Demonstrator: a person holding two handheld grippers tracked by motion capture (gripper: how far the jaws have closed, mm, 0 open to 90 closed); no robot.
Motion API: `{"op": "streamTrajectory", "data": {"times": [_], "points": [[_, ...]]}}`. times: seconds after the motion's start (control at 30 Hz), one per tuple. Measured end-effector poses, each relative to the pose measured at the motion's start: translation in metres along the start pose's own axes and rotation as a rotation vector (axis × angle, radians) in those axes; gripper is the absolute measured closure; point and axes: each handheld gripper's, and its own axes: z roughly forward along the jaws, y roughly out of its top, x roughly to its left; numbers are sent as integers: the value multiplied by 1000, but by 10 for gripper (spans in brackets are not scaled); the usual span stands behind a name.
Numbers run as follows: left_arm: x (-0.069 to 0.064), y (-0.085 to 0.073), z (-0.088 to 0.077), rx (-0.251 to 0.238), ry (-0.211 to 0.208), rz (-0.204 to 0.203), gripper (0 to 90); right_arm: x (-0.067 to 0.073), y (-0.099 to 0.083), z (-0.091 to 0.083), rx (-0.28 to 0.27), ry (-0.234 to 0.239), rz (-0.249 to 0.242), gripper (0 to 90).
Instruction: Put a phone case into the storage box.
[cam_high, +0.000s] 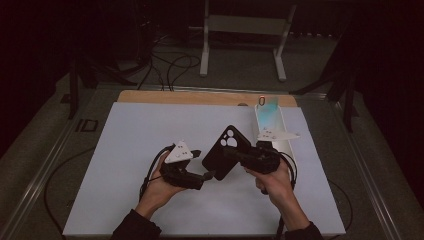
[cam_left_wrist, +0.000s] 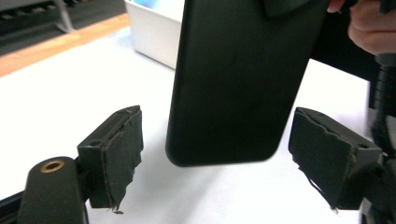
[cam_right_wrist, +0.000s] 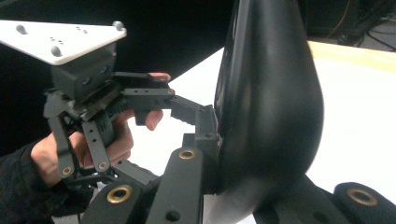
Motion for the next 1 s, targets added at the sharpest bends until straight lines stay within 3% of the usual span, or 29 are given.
{"op": "streamTrajectory", "data": {"times": [0.2, 0.33, 0.37, 0.53, 0.8, 1.0], "points": [[-2, -2, 2, 5, -73, 20, 152, 8, 1, -3, 5, 42, -84, 857], [-4, -2, 3, 14, -105, 32, 155, 15, 2, -2, 15, 94, -145, 857], [-5, -2, 4, 16, -129, 40, 170, 17, 1, -2, 19, 108, -154, 857], [-6, -3, 4, 15, -180, 49, 307, 22, 1, 2, 50, 174, -211, 857], [-3, -6, 3, 26, -266, 45, 536, 23, 2, 0, 66, 179, -258, 853], [-6, -9, 6, 56, -265, 70, 696, 20, 2, 0, 63, 183, -272, 755]]}}
